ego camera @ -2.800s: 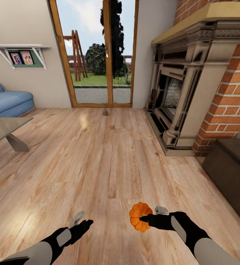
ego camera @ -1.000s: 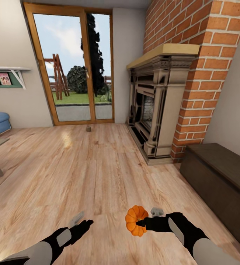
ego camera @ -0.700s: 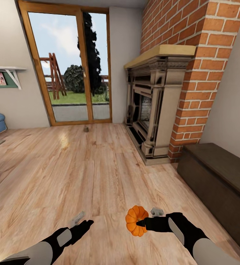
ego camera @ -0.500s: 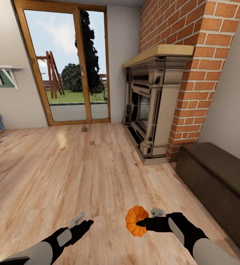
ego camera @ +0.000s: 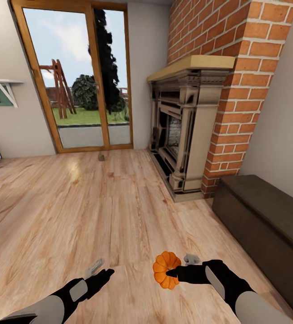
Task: Place each of the two pumpkins and all three candles from the living room inside a cabinet in the living room (use any cabinet), then make sure every cabinet is closed, and position the cauldron so it is next to a table in the living room.
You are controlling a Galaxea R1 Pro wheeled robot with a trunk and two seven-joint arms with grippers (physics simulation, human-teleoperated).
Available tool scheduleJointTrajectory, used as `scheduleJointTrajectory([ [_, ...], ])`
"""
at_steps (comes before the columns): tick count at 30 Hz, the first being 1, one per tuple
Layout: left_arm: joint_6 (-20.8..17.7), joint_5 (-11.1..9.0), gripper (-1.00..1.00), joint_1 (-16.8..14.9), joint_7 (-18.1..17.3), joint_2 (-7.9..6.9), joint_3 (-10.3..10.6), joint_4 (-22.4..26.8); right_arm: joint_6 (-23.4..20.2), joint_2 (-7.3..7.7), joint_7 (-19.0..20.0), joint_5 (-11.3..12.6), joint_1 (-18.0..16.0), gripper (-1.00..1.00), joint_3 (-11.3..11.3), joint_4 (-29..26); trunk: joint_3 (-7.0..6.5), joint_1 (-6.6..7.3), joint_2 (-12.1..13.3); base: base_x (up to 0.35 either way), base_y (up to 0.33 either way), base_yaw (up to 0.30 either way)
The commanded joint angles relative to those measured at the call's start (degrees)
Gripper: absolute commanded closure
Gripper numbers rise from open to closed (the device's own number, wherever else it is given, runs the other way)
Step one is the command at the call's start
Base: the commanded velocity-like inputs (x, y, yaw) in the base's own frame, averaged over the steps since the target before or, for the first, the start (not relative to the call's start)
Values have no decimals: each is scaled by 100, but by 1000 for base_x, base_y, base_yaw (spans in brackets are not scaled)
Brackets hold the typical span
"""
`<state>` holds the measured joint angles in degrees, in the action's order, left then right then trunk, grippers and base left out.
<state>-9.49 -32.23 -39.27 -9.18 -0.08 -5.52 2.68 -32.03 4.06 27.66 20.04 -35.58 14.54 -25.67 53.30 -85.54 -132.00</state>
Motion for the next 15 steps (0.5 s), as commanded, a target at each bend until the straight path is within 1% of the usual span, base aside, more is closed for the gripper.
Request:
scheduleJointTrajectory([
  [1,-36,3,-100,-2,-14,-1,-46,4,-24,6,-17,26,-2,100,31,-9,-12,24,39,0,0,109],
  [5,-36,3,-100,-2,-14,-1,-46,4,-16,7,-21,26,-2,100,38,-9,-83,111,200,0,0,195],
  [15,-36,1,-100,-2,-14,8,-46,4,-13,7,-49,26,-2,100,51,-9,-299,331,601,0,0,270],
])
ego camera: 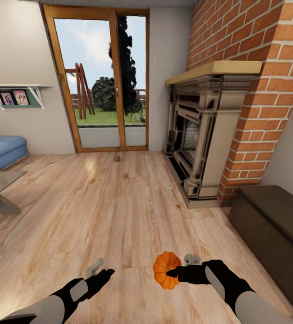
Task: Place each of the two pumpkins and all three candles from the living room inside a cabinet in the living room (use any cabinet), then make sure every cabinet is closed, and position the cauldron so it is next to a table in the living room.
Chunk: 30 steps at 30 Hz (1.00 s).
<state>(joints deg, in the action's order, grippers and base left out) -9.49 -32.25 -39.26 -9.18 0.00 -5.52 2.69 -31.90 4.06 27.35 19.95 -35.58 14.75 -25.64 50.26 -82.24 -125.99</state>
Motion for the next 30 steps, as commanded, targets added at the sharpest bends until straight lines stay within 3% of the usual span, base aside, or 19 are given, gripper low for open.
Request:
scheduleJointTrajectory([
  [1,-35,4,-100,-2,-13,-2,-45,3,-27,7,-19,35,-1,100,33,-11,-17,24,39,0,0,272],
  [13,-31,0,-100,-2,-19,0,-45,3,-24,6,-19,27,-1,100,36,-11,-290,287,521,0,0,260],
  [20,-27,-1,-100,-2,-17,3,-45,3,-18,-1,-21,26,-1,100,40,-11,-330,287,521,0,0,240],
  [25,-26,-1,-100,-2,-14,7,-45,-3,-10,4,-29,26,-1,100,401,-11,-361,287,521,0,0,224],
  [30,-26,-1,-100,-2,-13,7,-45,-5,-4,7,-35,26,-1,100,544,-11,-393,287,521,-34,0,221],
])
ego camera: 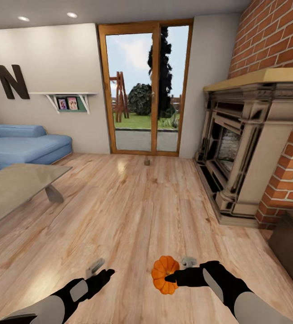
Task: Place each of the two pumpkins and all three candles from the living room inside a cabinet in the living room (use any cabinet), then make sure every cabinet is closed, and position the cauldron so it is next to a table in the living room.
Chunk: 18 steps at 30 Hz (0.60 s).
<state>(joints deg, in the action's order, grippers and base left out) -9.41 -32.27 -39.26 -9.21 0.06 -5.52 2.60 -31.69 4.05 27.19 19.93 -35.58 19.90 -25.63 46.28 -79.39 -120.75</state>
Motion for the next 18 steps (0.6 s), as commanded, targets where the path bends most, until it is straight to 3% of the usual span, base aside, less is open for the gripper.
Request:
scheduleJointTrajectory([
  [1,-34,2,-100,-2,-11,0,-46,4,-23,8,-18,29,-2,100,40,-12,-1,2,-2,-88,0,220],
  [18,-40,2,-100,-2,-18,-14,-38,-101,-36,8,-22,32,1,100,49,-5,-110,2,-2,-220,139,220],
])
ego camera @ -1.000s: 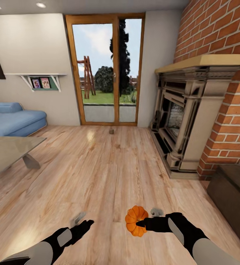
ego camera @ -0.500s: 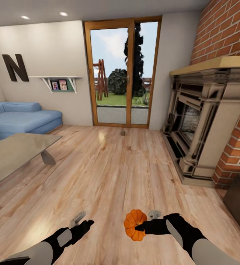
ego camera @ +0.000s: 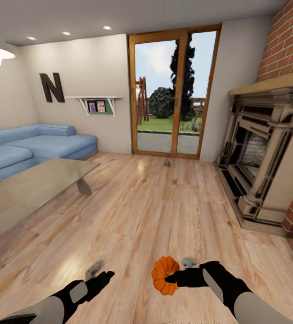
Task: Place each of the two pumpkins and all three candles from the living room inside a cabinet in the living room (use any cabinet), then make sure every cabinet is closed, and position the cauldron so it is next to a table in the living room.
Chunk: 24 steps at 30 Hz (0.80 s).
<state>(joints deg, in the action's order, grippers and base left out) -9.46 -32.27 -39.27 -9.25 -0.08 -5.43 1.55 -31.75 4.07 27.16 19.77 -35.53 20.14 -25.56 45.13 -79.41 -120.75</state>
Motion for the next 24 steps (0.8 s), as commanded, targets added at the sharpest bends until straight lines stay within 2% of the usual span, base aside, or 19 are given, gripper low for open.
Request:
scheduleJointTrajectory([
  [1,-34,2,-100,-2,-14,-1,-46,-14,-29,7,-18,46,-2,100,28,-12,-1,4,-3,-246,166,222],
  [8,-18,2,-100,-2,-15,-1,-45,-47,-25,7,-26,44,9,100,41,29,-37,4,-3,-249,167,239],
  [10,105,2,-100,-2,-15,1,-45,-48,-24,7,-26,44,10,100,37,33,-46,4,-3,-204,151,250],
  [12,368,2,-100,-2,-15,10,-45,-54,-18,7,-32,44,11,100,34,44,-54,4,-3,-72,56,257],
  [14,422,0,-100,-2,-15,24,-47,-73,-17,7,-34,44,11,100,34,47,-61,4,-3,-32,25,262],
  [24,479,2,-100,-2,-15,127,-52,-181,-18,7,-35,44,11,100,34,51,-92,4,-3,-4,3,266],
])
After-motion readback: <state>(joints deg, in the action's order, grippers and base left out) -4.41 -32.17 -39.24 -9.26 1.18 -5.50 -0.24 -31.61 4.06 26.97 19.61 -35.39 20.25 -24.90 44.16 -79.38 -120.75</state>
